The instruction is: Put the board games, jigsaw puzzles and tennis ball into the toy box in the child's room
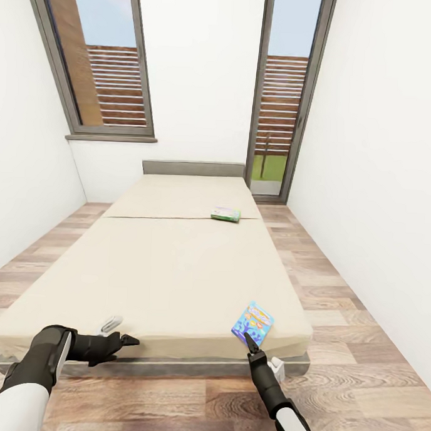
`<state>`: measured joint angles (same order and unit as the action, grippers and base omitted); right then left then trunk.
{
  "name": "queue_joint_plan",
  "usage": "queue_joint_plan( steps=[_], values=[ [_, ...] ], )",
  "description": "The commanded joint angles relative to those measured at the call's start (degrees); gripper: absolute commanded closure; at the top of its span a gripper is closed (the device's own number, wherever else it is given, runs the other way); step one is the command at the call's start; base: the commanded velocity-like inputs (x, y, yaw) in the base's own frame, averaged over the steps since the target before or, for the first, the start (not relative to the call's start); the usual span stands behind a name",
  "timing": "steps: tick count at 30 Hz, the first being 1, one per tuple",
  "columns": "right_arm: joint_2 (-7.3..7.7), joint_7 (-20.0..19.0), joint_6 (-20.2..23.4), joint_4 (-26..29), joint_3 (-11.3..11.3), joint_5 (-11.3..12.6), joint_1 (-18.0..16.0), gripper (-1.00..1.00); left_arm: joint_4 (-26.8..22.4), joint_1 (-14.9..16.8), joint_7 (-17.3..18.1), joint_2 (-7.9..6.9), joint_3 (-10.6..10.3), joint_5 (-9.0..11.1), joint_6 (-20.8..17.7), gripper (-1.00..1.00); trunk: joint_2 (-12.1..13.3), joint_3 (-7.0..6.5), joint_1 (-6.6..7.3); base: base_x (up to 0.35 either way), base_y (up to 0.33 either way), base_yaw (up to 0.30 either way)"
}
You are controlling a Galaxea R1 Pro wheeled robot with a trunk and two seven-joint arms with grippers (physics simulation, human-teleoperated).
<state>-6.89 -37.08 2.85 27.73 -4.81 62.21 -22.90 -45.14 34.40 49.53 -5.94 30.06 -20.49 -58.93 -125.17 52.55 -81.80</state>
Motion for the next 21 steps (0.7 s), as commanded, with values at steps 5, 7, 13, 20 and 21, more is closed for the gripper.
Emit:
queue_joint_plan(
  steps=[5, 7, 13, 20, 21],
  values=[
    [-0.03, -0.3, 0.3, 0.0, -0.2, 0.4, 0.0, -1.00, 0.0, 0.1, 0.6, 0.04, 0.2, -0.6, -0.2, -1.00, 0.0, 0.05, 0.01, 0.001, 0.001, 0.000],
    [0.00, -0.3, 0.4, 0.0, -0.2, 0.4, 0.0, -1.00, 0.0, 0.1, 0.6, 0.03, 0.2, -0.6, -0.2, -1.00, 0.0, 0.05, 0.01, 0.000, 0.000, 0.000],
    [0.09, -0.3, 0.4, 0.0, -0.2, 0.4, 0.0, -1.00, 0.0, 0.1, 0.6, 0.04, 0.1, -0.6, -0.2, -1.00, 0.0, 0.05, 0.01, 0.003, -0.003, 0.000],
    [0.12, -0.4, 0.4, 0.0, -0.2, 0.4, 0.0, -1.00, 0.0, 0.1, 0.6, 0.04, 0.1, -0.6, -0.2, -1.00, 0.0, 0.05, 0.01, 0.038, -0.039, 0.000],
    [0.12, -0.4, 0.4, 0.0, -0.2, 0.4, 0.0, -1.00, 0.0, 0.1, 0.6, 0.04, 0.1, -0.6, -0.2, -1.00, 0.0, 0.05, 0.01, 0.015, -0.015, 0.000]
  ],
)
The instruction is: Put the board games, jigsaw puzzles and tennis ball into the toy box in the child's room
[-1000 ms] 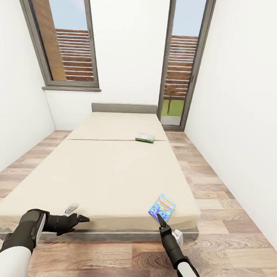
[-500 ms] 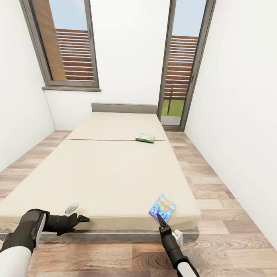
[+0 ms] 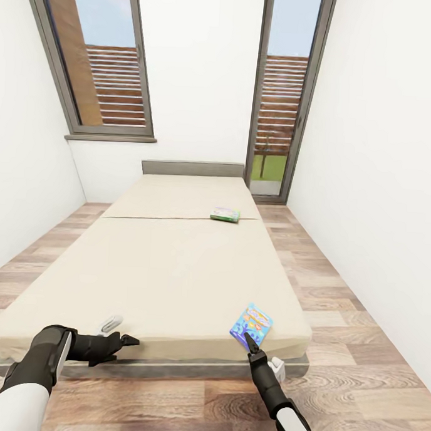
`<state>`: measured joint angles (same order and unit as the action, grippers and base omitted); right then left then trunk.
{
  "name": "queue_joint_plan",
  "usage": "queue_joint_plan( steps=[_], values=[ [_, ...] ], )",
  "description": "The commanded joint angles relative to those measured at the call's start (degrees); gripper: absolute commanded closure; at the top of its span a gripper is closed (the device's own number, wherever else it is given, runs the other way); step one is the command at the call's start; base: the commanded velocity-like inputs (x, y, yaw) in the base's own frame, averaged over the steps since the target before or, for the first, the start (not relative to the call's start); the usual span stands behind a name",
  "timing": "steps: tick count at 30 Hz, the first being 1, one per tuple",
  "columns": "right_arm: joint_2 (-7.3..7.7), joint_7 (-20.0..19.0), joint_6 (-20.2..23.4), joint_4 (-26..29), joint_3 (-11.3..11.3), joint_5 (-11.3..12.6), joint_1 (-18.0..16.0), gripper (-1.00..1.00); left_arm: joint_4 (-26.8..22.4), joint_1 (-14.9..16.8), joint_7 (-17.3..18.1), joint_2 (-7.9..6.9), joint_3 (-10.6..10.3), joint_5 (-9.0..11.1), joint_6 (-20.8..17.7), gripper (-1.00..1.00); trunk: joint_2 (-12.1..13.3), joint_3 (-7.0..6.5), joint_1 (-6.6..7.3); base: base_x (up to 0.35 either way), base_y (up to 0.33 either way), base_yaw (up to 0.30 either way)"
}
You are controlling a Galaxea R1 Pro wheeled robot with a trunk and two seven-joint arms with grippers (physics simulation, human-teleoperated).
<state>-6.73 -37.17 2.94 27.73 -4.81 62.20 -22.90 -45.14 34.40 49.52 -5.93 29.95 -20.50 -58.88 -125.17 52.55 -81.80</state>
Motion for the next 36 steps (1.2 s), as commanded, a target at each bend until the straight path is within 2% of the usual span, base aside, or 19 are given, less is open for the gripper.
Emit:
queue_joint_plan(
  steps=[1, 36],
  values=[
    [-0.04, -0.3, 0.3, 0.0, -0.2, 0.4, 0.0, -1.00, 0.0, 0.1, 0.6, 0.04, 0.2, -0.6, -0.3, -1.00, 0.0, 0.05, 0.01, 0.012, -0.012, 0.000],
    [0.01, -0.5, 0.3, 0.0, -0.2, 0.4, 0.0, -1.00, 0.0, 0.1, 0.6, 0.04, 0.2, -0.6, -0.2, -1.00, 0.0, 0.05, 0.01, 0.001, -0.001, 0.000]
  ],
)
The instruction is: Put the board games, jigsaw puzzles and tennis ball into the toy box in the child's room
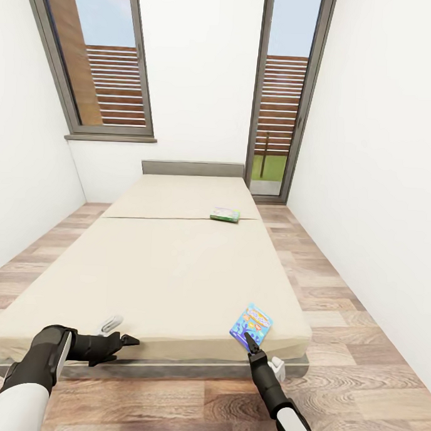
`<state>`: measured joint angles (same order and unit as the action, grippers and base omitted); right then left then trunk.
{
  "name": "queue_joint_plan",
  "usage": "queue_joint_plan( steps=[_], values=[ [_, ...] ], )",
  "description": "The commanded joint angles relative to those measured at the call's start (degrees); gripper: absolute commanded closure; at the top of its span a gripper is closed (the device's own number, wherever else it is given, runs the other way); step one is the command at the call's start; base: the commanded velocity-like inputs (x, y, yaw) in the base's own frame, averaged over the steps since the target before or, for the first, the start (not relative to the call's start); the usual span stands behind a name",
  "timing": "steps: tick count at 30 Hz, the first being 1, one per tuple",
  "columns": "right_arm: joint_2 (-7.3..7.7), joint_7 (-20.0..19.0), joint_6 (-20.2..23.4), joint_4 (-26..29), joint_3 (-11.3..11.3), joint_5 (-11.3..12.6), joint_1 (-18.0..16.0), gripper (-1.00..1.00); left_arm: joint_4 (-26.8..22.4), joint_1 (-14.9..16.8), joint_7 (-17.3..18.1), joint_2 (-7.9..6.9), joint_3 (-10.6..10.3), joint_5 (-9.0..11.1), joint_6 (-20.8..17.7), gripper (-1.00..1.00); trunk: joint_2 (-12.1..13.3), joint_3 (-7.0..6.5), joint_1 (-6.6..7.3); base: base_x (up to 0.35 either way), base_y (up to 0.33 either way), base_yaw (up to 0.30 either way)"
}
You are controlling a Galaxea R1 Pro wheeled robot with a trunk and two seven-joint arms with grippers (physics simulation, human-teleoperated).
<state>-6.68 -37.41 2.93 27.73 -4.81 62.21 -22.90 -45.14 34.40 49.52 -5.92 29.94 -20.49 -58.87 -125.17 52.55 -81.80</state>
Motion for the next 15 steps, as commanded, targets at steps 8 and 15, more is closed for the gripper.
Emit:
queue_joint_plan(
  steps=[8, 15],
  values=[
    [0.00, -0.4, 0.3, 0.0, -0.2, 0.4, 0.0, -1.00, 0.0, 0.1, 0.6, 0.03, 0.3, -0.6, -0.3, -1.00, 0.0, 0.05, 0.01, 0.000, 0.000, 0.000],
    [0.00, -0.8, 0.3, 0.0, -0.2, 0.4, 0.0, 1.00, 0.0, 0.1, 0.6, 0.03, 0.3, -0.6, -0.3, -1.00, 0.0, 0.05, 0.01, 0.000, 0.000, 0.000]
  ],
)
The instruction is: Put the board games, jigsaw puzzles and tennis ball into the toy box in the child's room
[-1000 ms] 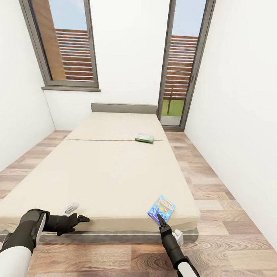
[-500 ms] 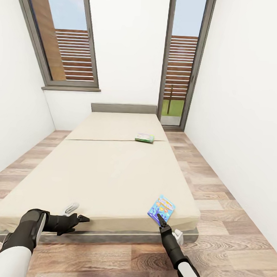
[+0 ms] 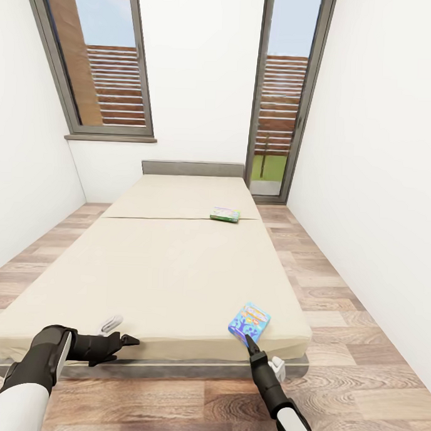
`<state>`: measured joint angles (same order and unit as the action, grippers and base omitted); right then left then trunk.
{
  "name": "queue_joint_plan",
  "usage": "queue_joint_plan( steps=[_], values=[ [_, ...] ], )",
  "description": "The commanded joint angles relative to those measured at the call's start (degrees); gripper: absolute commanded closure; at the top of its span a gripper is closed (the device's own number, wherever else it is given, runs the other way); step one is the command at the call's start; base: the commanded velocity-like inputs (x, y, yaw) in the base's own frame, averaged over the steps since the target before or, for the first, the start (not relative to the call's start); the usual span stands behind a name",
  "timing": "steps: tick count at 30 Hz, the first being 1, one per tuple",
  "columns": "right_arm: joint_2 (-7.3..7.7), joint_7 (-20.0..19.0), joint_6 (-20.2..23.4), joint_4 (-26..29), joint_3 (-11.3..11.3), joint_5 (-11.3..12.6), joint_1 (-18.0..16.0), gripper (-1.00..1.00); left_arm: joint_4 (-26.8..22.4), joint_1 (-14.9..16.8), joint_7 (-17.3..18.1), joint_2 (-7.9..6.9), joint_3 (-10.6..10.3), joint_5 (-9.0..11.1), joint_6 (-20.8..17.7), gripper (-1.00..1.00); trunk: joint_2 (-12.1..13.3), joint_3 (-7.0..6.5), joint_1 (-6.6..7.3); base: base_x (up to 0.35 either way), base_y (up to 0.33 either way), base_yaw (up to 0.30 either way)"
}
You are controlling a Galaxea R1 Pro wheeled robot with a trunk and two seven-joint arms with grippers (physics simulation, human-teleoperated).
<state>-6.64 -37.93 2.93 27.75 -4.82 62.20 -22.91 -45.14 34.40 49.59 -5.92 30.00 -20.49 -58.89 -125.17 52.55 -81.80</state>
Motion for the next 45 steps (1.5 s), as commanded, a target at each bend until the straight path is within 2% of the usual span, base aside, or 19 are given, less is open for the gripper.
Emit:
queue_joint_plan(
  steps=[1, 14, 34, 37, 40, 42, 45],
  values=[
    [-0.06, -0.3, 0.3, -0.1, -0.2, 0.4, 0.0, 1.00, 0.0, 0.1, 0.6, 0.03, 0.2, -0.6, -0.3, -1.00, 0.0, 0.05, 0.01, 0.000, 0.000, 0.000],
    [-0.30, -0.4, 0.3, 0.0, -0.1, 0.4, 0.0, 1.00, 0.0, 0.1, 0.6, 0.03, 0.1, -0.6, -0.3, -1.00, 0.0, 0.05, 0.01, 0.000, 0.000, 0.000],
    [-0.41, 0.0, 0.2, 1.3, 0.0, 0.3, -0.1, 1.00, 0.0, 0.1, 0.5, 0.03, 0.0, -0.6, -0.2, -1.00, 8.0, -3.54, 4.40, 0.000, 0.000, 0.000],
    [-0.29, 0.3, 0.2, 3.1, 1.3, 0.1, -0.1, 1.00, 0.0, 0.1, 0.5, 0.03, 0.0, -0.6, -0.2, -1.00, 9.2, -4.07, 5.06, 0.000, 0.000, 0.000],
    [0.10, 0.5, 0.4, 5.3, 4.2, -0.8, -0.1, 1.00, 0.0, 0.1, 0.5, 0.06, 0.0, -0.6, -0.2, -1.00, 10.4, -4.61, 5.72, 0.000, 0.000, 0.000],
    [0.25, 0.6, 0.6, 6.6, 5.4, -1.4, -0.1, 1.00, 0.0, 0.1, 0.5, 0.09, 0.0, -0.6, -0.2, -1.00, 11.2, -4.97, 6.16, 0.000, 0.000, 0.000],
    [0.35, 0.6, 2.0, 8.0, 6.2, -1.9, -0.1, 1.00, 0.0, 0.1, 0.4, 0.11, 0.0, -0.6, -0.2, -1.00, 12.4, -5.51, 6.82, 0.000, 0.000, 0.000]
  ],
)
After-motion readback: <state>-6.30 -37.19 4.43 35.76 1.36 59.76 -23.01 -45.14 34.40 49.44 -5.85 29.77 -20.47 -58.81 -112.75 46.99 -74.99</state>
